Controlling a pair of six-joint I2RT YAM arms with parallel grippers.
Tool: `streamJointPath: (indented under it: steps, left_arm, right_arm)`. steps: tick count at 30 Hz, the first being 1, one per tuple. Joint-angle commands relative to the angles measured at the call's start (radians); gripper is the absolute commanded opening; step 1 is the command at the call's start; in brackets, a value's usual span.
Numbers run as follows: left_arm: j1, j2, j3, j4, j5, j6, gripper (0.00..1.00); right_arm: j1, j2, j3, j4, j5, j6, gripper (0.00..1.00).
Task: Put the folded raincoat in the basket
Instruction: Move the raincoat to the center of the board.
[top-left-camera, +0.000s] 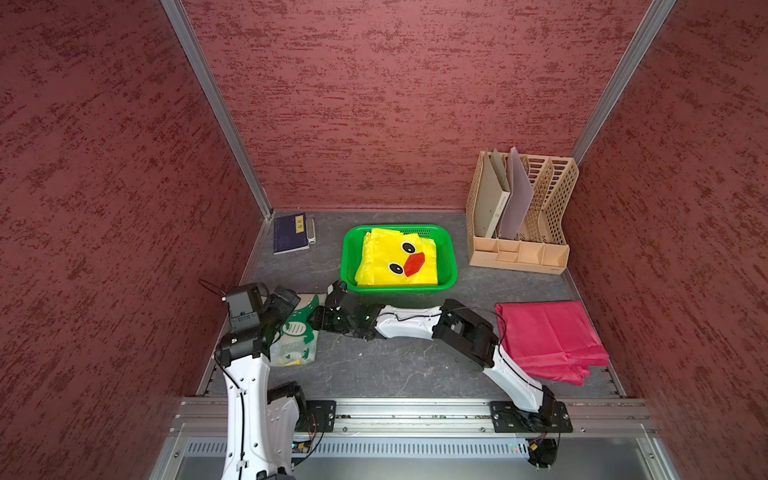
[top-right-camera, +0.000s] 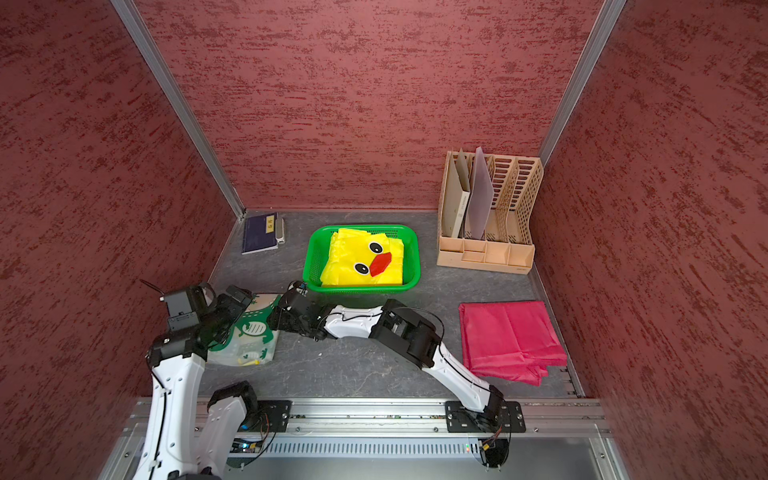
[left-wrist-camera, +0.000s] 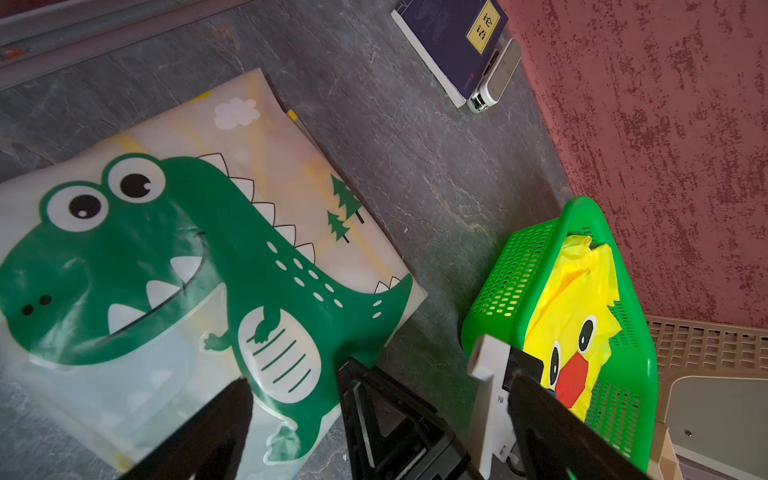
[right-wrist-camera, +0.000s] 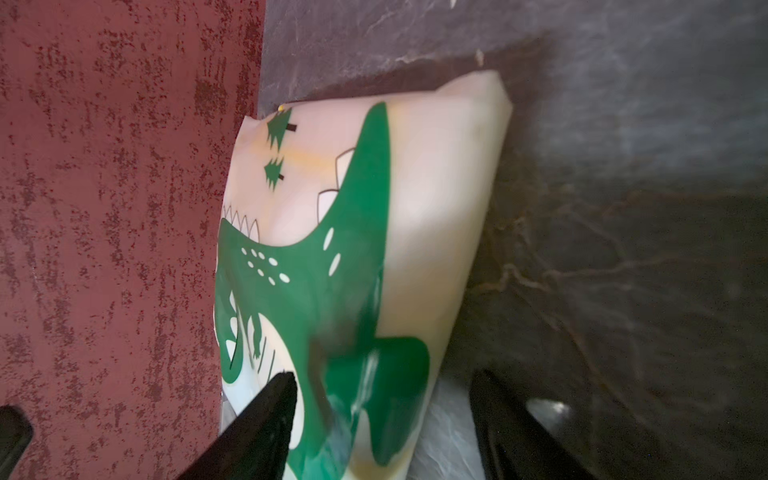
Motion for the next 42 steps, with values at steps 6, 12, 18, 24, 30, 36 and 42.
streamJointPath:
  steps: [6,12,18,24,30,36,42]
  left_arm:
    - [0.01,-0.016,0.003,0.006,0.048,0.025,1.0]
    - [0.011,-0.034,0.002,0.0,0.098,0.021,1.0]
    - [0.011,-0.049,0.017,-0.028,0.115,0.029,1.0]
    - [0.009,-0.08,0.043,-0.077,0.124,0.047,1.0]
    - [0.004,-0.085,0.071,-0.116,0.195,0.054,1.0]
    - [-0.057,-0.083,0.104,-0.17,0.246,0.052,1.0]
    - [-0.208,-0.062,0.073,-0.142,0.217,0.004,1.0]
  right_arm:
    - [0.01,0.059,0.01,0.043,-0.014,0.041,0.63]
    - [0.01,0.037,-0.047,0.139,-0.015,0.023,0.44]
    - [0.01,-0.029,-0.113,0.136,-0.004,-0.041,0.21]
    - [-0.002,-0.125,-0.235,0.13,-0.001,-0.094,0.09]
    - [-0.016,-0.273,-0.417,0.063,0.025,-0.184,0.06]
    - [-0.038,-0.462,-0.684,0.055,0.04,-0.227,0.05]
    - [-0.062,-0.632,-0.863,-0.027,0.069,-0.292,0.06]
